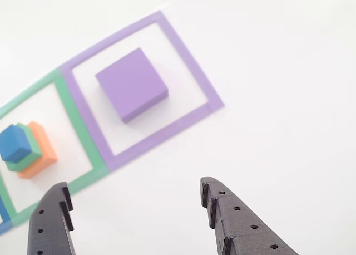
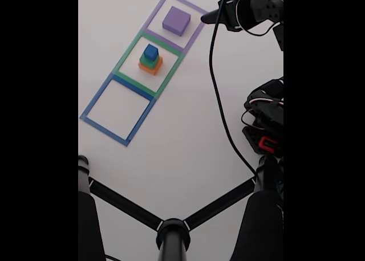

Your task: Tower of hanoi

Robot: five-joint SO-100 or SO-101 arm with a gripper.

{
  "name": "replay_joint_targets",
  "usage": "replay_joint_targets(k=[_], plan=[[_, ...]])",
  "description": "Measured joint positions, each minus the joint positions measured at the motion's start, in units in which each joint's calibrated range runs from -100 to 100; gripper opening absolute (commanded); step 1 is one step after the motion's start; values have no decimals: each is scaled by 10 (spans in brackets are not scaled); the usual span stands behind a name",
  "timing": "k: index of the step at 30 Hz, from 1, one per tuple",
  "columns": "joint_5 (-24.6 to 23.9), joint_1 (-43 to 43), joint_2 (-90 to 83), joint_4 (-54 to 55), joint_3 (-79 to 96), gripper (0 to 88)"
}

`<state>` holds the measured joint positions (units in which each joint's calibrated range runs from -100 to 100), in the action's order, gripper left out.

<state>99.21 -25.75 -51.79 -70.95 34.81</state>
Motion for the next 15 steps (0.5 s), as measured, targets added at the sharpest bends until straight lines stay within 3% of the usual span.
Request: replay_joint_targets(k=[9,15], plan=[[0,-15,-35,161,175,422],[0,-29,-36,335,313,434]])
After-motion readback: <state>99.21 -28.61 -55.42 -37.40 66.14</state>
